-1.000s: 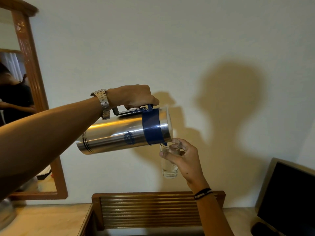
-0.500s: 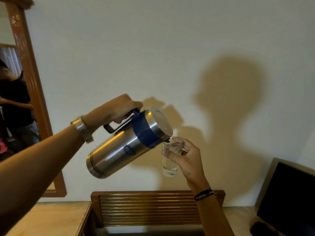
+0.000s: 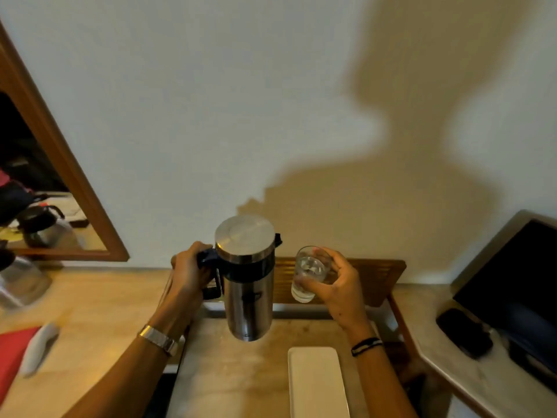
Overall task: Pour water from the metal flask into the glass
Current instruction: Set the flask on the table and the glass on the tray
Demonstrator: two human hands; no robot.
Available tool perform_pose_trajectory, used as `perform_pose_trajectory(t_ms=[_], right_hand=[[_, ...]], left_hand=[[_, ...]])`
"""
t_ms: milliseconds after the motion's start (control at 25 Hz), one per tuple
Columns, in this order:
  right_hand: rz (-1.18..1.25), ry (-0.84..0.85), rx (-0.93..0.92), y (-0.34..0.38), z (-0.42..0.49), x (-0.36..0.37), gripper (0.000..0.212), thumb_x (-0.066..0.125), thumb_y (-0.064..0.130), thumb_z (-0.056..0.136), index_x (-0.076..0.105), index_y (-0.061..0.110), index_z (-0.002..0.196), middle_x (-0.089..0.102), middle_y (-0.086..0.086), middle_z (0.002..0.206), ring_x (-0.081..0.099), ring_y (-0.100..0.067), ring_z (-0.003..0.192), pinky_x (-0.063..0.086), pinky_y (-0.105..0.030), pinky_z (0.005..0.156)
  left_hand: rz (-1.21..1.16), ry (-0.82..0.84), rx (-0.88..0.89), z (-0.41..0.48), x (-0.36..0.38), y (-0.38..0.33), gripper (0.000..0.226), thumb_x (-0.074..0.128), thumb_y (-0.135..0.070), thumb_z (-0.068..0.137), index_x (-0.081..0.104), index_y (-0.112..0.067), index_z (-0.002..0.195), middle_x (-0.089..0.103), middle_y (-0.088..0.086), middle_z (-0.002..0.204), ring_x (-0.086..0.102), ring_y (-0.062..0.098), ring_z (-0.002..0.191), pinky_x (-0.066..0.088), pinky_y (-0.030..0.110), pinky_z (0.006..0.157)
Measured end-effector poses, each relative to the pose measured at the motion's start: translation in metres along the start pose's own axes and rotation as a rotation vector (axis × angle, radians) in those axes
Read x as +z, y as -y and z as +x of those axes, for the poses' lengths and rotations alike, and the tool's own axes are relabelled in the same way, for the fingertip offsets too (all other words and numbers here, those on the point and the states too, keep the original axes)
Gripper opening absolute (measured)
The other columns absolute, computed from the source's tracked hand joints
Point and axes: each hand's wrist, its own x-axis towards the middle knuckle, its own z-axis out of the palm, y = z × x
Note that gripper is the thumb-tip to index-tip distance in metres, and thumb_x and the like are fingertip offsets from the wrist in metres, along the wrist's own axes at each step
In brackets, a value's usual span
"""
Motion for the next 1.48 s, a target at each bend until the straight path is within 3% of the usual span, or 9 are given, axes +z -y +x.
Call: perform_pose_trajectory(t_ms=[200, 280, 480, 680, 800, 1080, 1240, 1360, 1480], right_hand=[[-0.080, 0.028, 0.235, -0.136, -0.031, 0.009, 0.069, 0.099, 0.022, 0.070, 0.067, 0.036, 0.130, 0.074, 0.020, 0.124, 0.069, -0.004, 0.118, 0.061, -0.026, 0.093], [-0.129, 0.023, 0.330, -0.193, -0.045, 0.011, 0.069, 0.098, 0.017, 0.071, 0.066, 0.028, 0.131, 0.073, 0.012, 0.126, 0.069, -0.013, 0.119, 0.062, -0.034, 0.096], [-0.265, 0.015, 0.576, -0.332, -0.078, 0.018, 0.072, 0.097, 0.006, 0.070, 0.062, 0.016, 0.133, 0.071, -0.007, 0.131, 0.067, -0.029, 0.122, 0.056, -0.032, 0.096], [-0.366, 0.037, 0.711, -0.430, -0.091, 0.028, 0.076, 0.094, -0.002, 0.070, 0.057, 0.008, 0.136, 0.069, -0.015, 0.133, 0.065, -0.036, 0.123, 0.050, -0.031, 0.094], [-0.401, 0.036, 0.769, -0.465, -0.097, 0.037, 0.078, 0.093, -0.001, 0.072, 0.054, 0.008, 0.138, 0.067, -0.016, 0.137, 0.064, -0.036, 0.125, 0.049, -0.031, 0.096], [-0.445, 0.042, 0.809, -0.500, -0.112, 0.041, 0.075, 0.092, -0.003, 0.071, 0.053, 0.008, 0.135, 0.067, -0.014, 0.134, 0.064, -0.033, 0.120, 0.048, -0.030, 0.093], [-0.443, 0.069, 0.808, -0.508, -0.117, 0.049, 0.078, 0.092, -0.002, 0.072, 0.052, 0.009, 0.138, 0.065, -0.013, 0.136, 0.061, -0.026, 0.119, 0.049, -0.033, 0.100], [-0.475, 0.074, 0.831, -0.505, -0.124, 0.054, 0.080, 0.092, -0.003, 0.072, 0.051, 0.010, 0.139, 0.064, -0.011, 0.136, 0.063, -0.034, 0.125, 0.048, -0.032, 0.099], [-0.470, 0.102, 0.829, -0.499, -0.120, 0.056, 0.088, 0.092, -0.003, 0.073, 0.047, 0.010, 0.148, 0.059, -0.014, 0.147, 0.057, -0.040, 0.136, 0.048, -0.036, 0.108]], left_hand=[[-0.011, -0.121, -0.164, 0.013, -0.024, 0.146, 0.035, 0.059, -0.029, 0.079, 0.056, -0.026, 0.044, 0.044, -0.008, 0.042, 0.039, 0.010, 0.036, 0.036, 0.022, 0.042], [0.034, -0.191, -0.227, 0.018, -0.033, 0.197, 0.033, 0.058, -0.026, 0.082, 0.057, -0.024, 0.049, 0.048, -0.009, 0.043, 0.043, 0.011, 0.039, 0.040, 0.026, 0.048], [0.078, -0.314, -0.349, 0.046, -0.063, 0.324, 0.029, 0.051, -0.014, 0.095, 0.050, -0.012, 0.066, 0.053, -0.009, 0.043, 0.045, 0.010, 0.038, 0.043, 0.031, 0.054], [0.111, -0.327, -0.392, 0.068, -0.078, 0.401, 0.027, 0.049, -0.008, 0.097, 0.050, -0.009, 0.070, 0.048, 0.014, 0.067, 0.040, 0.031, 0.059, 0.035, 0.038, 0.056], [0.124, -0.332, -0.402, 0.079, -0.084, 0.434, 0.027, 0.050, -0.009, 0.095, 0.052, -0.009, 0.068, 0.052, 0.010, 0.057, 0.042, 0.032, 0.056, 0.041, 0.037, 0.057], [0.133, -0.274, -0.388, 0.089, -0.091, 0.462, 0.020, 0.053, -0.022, 0.081, 0.052, -0.009, 0.066, 0.055, -0.008, 0.047, 0.053, 0.010, 0.043, 0.050, 0.027, 0.047], [0.184, -0.252, -0.360, 0.089, -0.097, 0.467, 0.024, 0.050, -0.022, 0.082, 0.055, -0.011, 0.060, 0.051, -0.003, 0.051, 0.049, 0.009, 0.045, 0.040, 0.020, 0.043], [0.206, -0.204, -0.326, 0.083, -0.109, 0.470, 0.042, 0.048, -0.023, 0.084, 0.059, -0.025, 0.043, 0.049, -0.012, 0.043, 0.044, 0.004, 0.042, 0.034, 0.019, 0.043], [0.268, -0.154, -0.299, 0.083, -0.114, 0.468, 0.039, 0.050, -0.031, 0.081, 0.061, -0.026, 0.043, 0.050, -0.010, 0.042, 0.043, 0.005, 0.043, 0.037, 0.018, 0.047]])
